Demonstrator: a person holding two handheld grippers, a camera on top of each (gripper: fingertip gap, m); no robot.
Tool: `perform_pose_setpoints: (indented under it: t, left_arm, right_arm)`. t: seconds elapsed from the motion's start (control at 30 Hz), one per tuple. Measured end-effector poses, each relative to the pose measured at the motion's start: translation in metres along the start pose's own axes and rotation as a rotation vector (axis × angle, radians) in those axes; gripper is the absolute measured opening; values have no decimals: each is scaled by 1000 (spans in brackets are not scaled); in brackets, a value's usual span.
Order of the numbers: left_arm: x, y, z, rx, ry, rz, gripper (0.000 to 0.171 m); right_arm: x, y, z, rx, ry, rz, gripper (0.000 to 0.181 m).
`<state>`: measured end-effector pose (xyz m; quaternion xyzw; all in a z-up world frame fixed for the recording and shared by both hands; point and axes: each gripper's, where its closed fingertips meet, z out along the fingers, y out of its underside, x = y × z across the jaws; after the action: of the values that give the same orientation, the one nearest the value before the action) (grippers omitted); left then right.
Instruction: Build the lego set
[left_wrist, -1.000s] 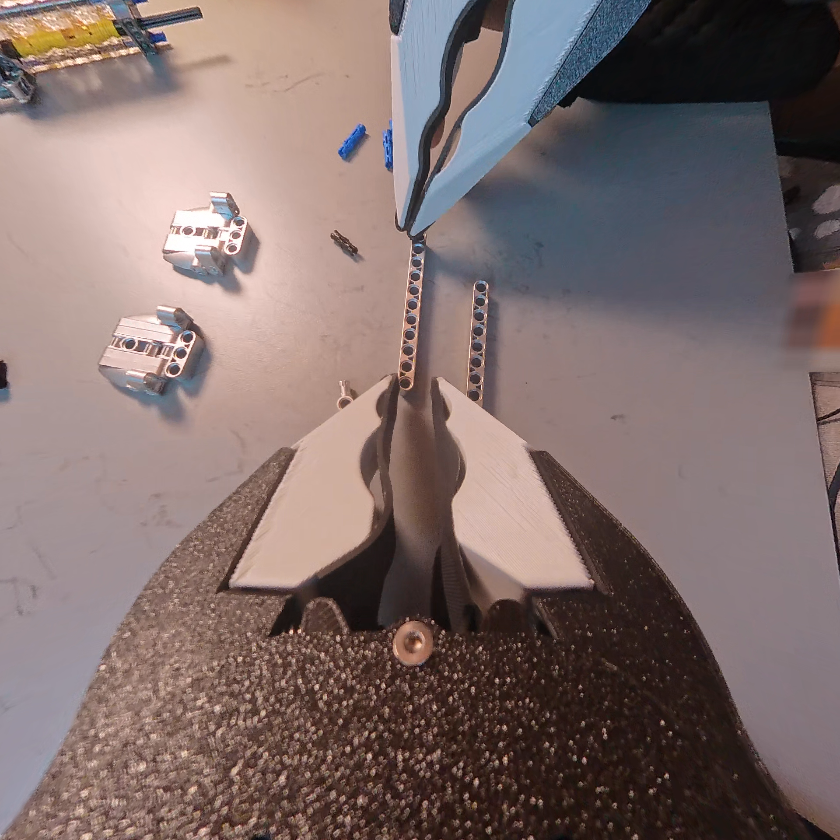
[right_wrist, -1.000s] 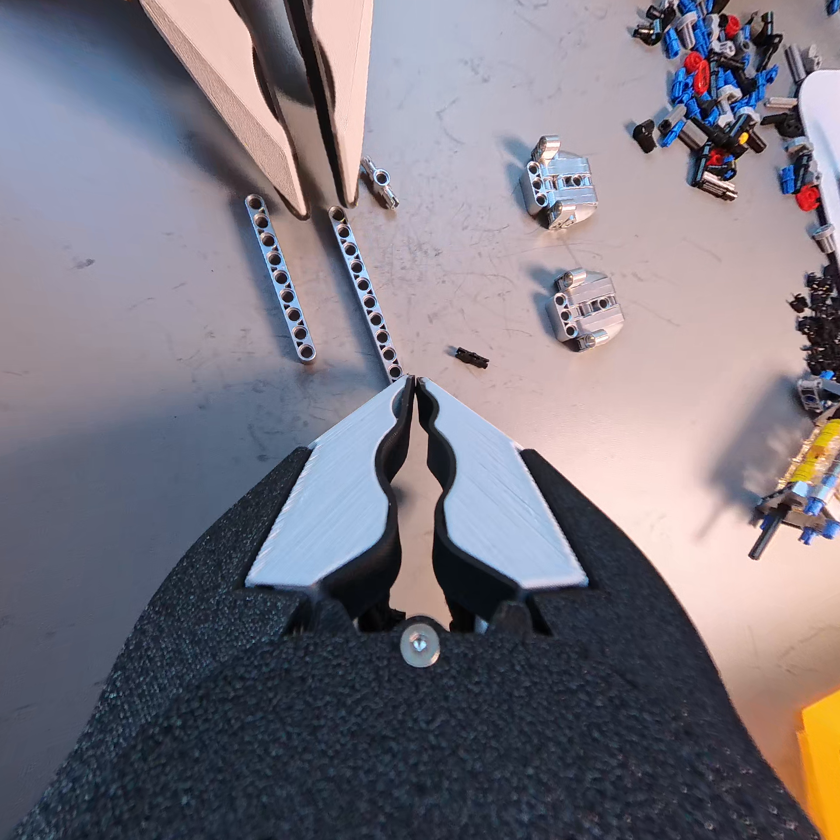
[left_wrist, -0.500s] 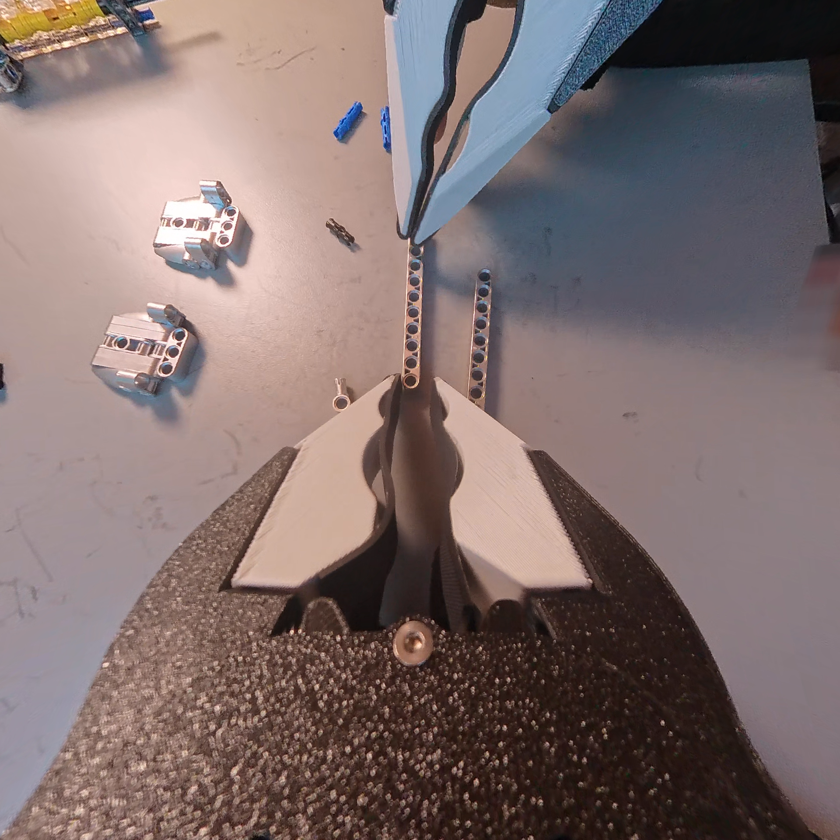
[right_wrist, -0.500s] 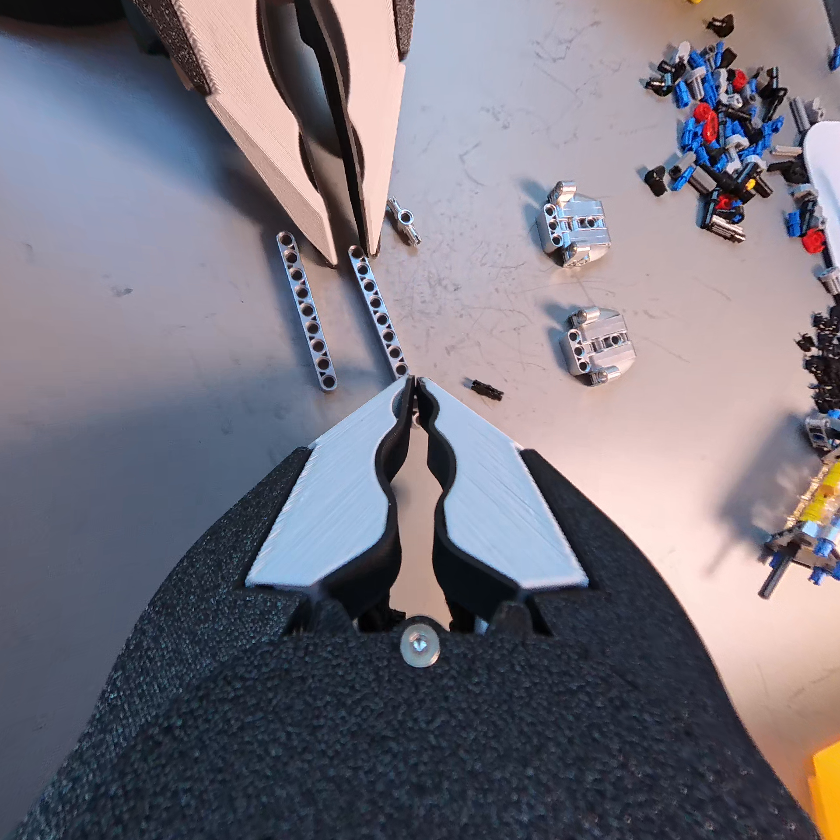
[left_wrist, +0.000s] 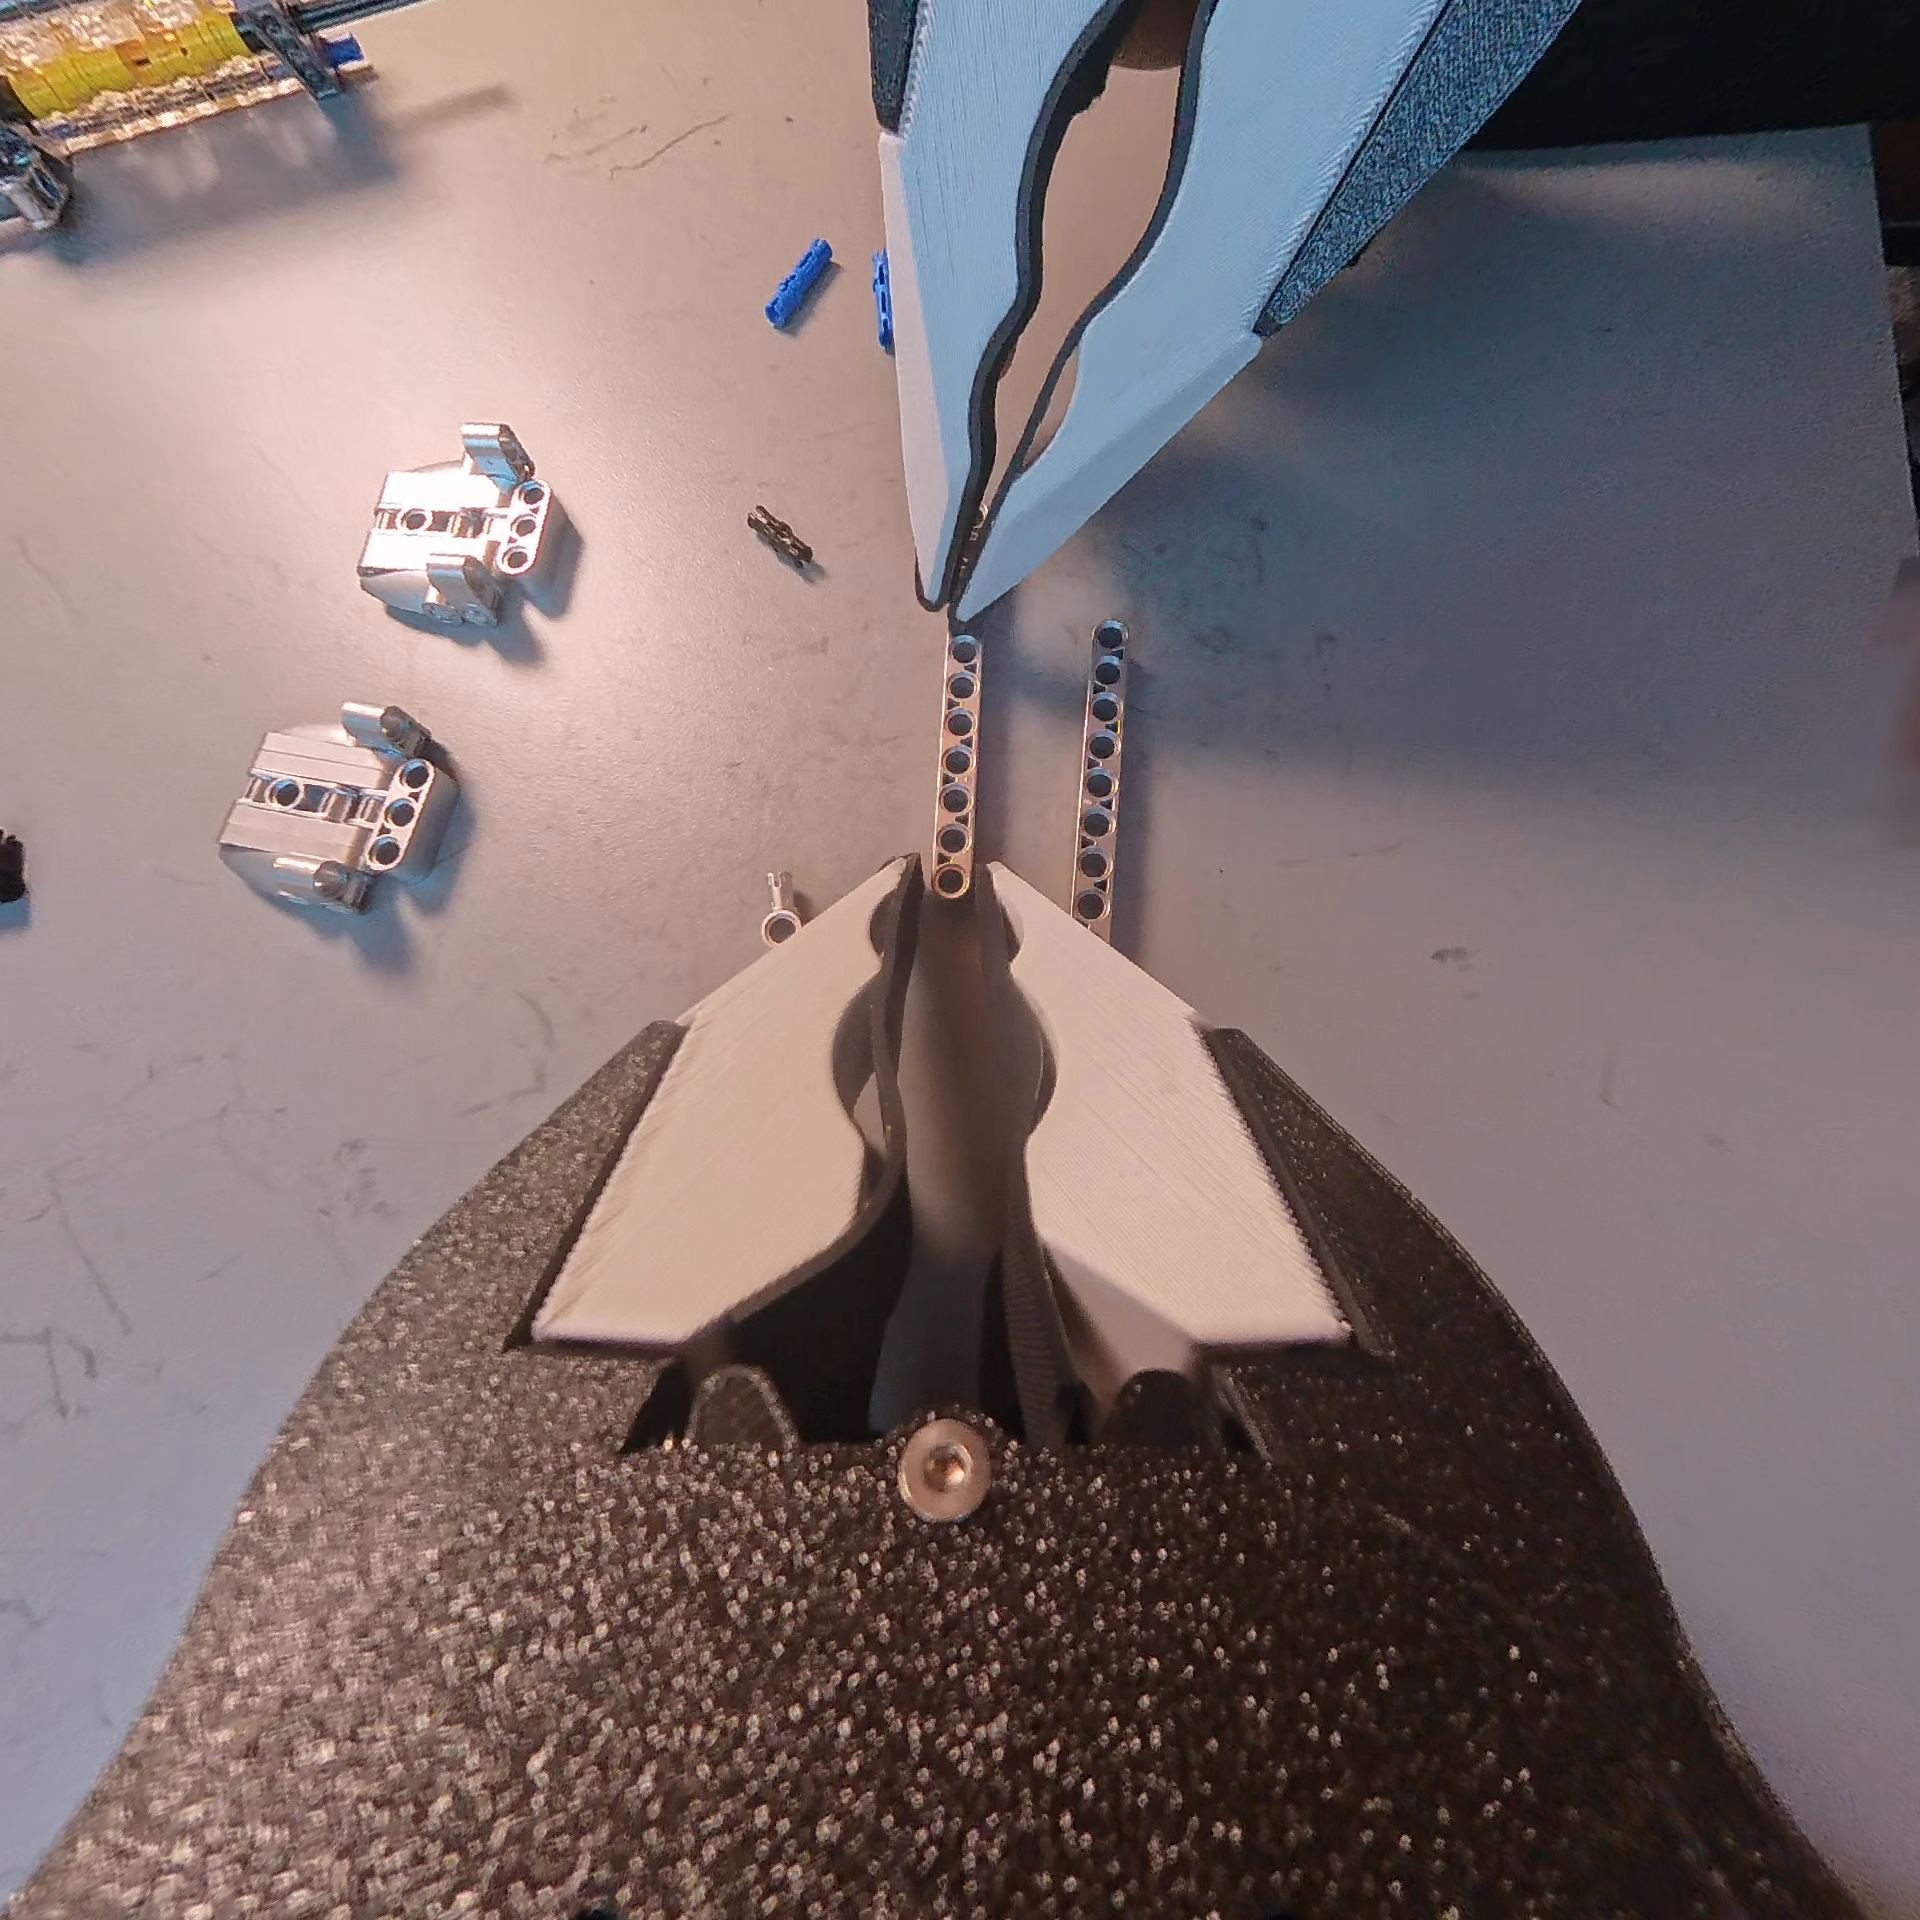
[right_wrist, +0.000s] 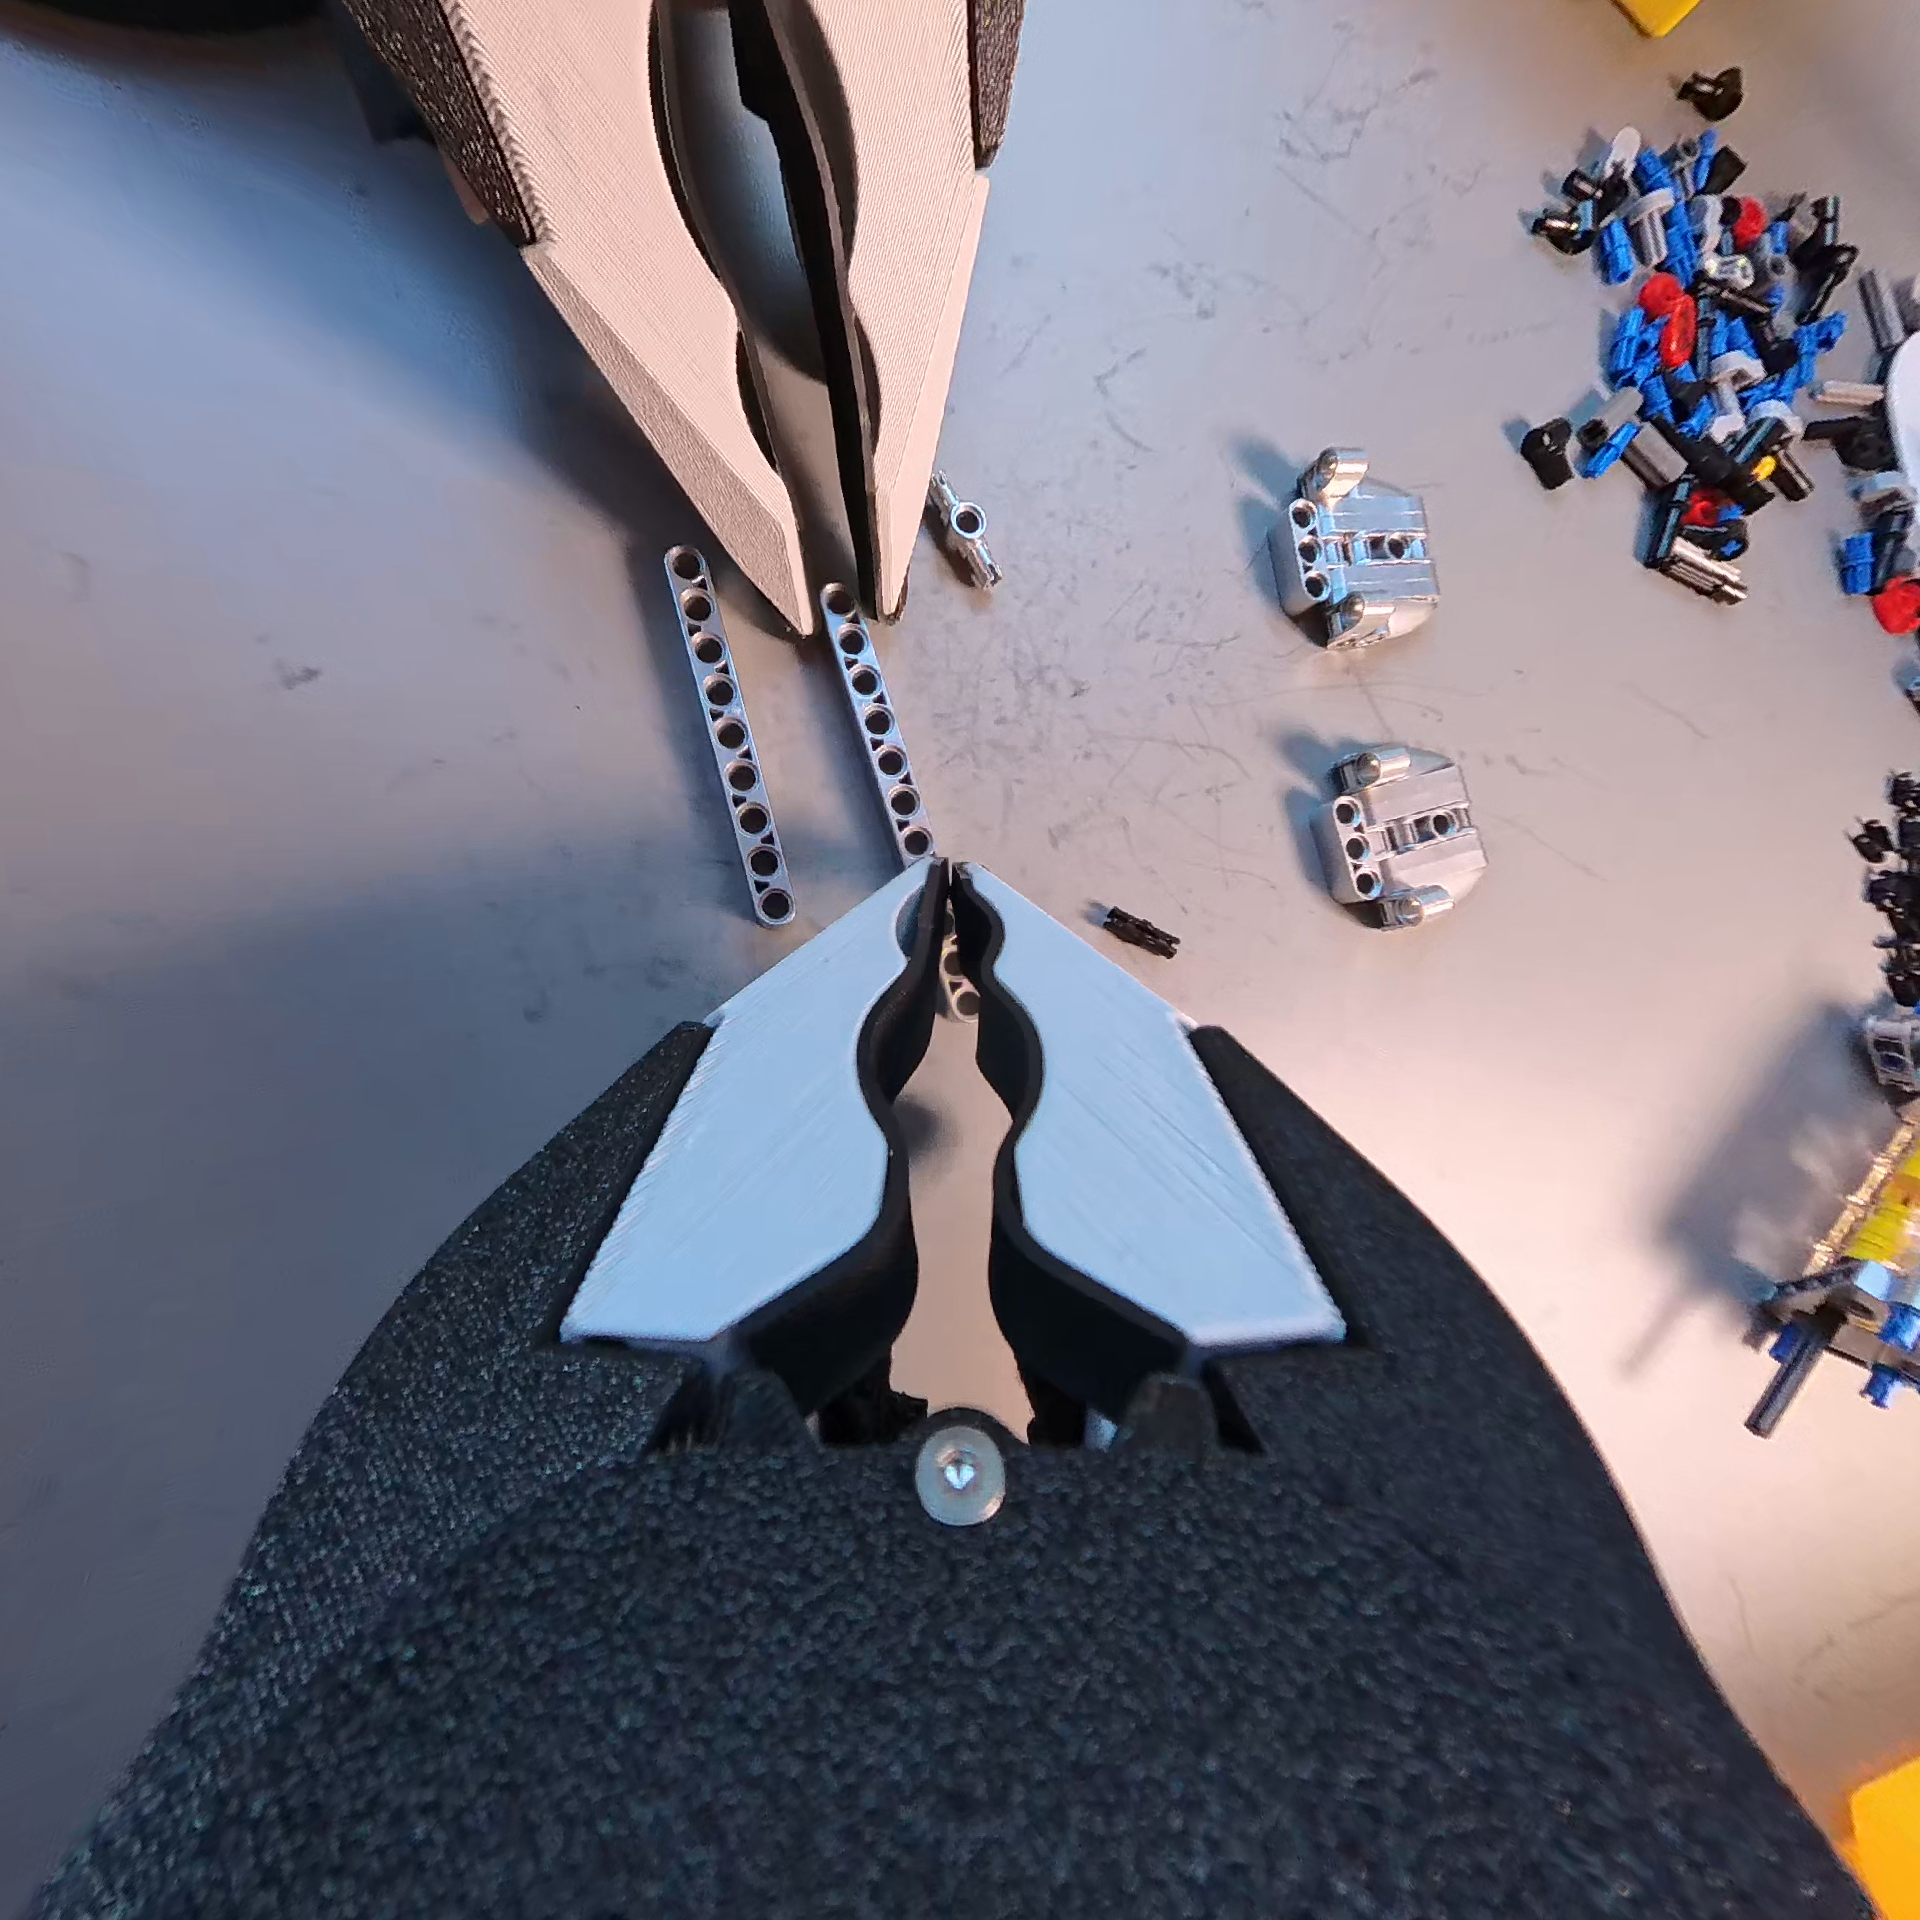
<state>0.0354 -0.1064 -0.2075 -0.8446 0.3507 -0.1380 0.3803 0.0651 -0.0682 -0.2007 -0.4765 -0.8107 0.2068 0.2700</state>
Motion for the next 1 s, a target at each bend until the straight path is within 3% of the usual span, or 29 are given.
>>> perform_pose_setpoints:
  t: [1.0]
  left_arm:
    - [1, -1, 0, -2, -6, 10, 7]
  right_arm:
    - [-8, -21, 13, 34, -31, -39, 0]
